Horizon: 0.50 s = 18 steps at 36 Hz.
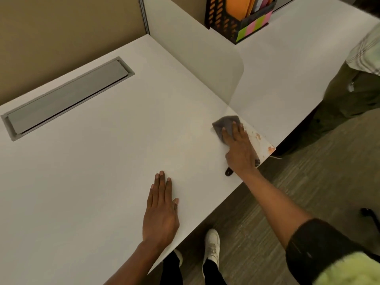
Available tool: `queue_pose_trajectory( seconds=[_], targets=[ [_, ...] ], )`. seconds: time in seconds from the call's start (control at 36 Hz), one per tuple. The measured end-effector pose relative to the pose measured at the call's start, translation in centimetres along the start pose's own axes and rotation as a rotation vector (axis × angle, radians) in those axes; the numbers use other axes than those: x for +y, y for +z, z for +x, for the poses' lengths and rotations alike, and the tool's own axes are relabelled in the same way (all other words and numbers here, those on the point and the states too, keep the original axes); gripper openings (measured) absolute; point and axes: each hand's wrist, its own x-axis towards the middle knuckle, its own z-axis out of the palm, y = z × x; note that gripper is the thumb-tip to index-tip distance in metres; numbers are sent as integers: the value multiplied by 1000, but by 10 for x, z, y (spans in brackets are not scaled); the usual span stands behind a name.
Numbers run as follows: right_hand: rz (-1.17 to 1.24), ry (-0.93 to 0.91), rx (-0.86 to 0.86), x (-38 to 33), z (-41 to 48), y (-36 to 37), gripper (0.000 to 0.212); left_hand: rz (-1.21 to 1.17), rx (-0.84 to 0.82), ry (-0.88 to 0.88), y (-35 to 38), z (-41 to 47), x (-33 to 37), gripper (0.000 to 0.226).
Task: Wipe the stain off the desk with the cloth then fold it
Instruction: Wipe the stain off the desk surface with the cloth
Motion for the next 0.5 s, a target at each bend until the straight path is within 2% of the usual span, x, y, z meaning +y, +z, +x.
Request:
queue_pose_trajectory(
  seconds=[0.14,0.36,0.5],
  targets=[
    [5,-49,9,-12,-12,4,84,-11,0,-24,3,0,7,64],
    [33,-114,-88,-37,-148,6,101,-111,71,-208,13,17,48,70],
    [74,-83,-54,-15,-119,3,96,-72,35,-122,18,35,67,74]
  ],
)
